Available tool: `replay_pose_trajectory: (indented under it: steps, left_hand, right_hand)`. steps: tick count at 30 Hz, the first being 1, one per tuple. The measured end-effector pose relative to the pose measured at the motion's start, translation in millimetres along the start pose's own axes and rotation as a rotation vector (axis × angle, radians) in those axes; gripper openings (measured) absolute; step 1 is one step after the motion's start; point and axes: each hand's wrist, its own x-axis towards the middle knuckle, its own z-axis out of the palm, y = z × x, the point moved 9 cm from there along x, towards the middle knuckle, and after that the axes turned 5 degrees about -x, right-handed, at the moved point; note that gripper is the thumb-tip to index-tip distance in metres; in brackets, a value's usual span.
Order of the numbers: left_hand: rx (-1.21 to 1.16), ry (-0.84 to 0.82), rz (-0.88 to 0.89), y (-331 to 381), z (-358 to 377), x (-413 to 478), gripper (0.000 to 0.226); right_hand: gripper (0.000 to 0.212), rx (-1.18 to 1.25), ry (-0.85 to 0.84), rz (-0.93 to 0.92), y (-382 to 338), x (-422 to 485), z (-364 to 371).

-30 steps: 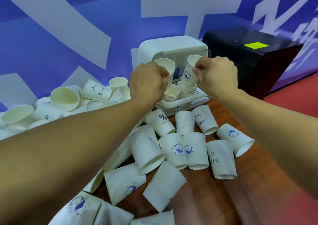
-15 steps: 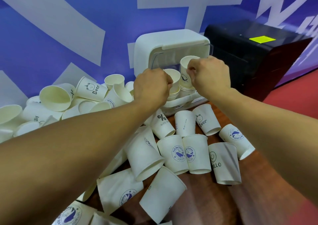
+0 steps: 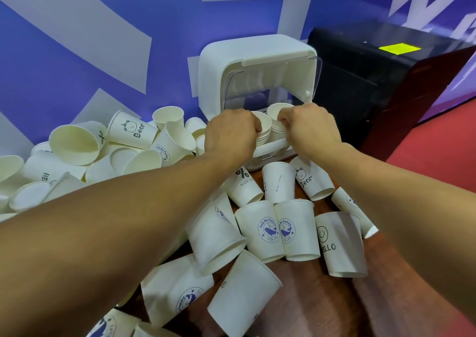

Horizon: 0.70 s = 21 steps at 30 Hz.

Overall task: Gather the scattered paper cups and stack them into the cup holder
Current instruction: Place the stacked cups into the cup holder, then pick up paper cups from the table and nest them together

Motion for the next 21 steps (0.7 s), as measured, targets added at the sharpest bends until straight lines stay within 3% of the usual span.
replay_pose_trajectory:
  steps: [13,17,21]
  left_hand:
    - [0.119,-0.053,0.017,8.2,6.7,-2.1,0.036]
    - [0.105,-0.031,0.037,12.1,-18.8,-4.3,0.046]
    - [0.105,0.008,-0.009,3.4,-60.5,-14.7,0.031]
  right_hand:
    - [0.036,0.087,-0.133,0.112,2.9,-4.1,22.3]
    - [0.037,0.105,0.042,0.086,-4.0,-15.2,-9.0]
    - [0.031,0.146,0.125,0.046,-18.6,-27.2,-47.7]
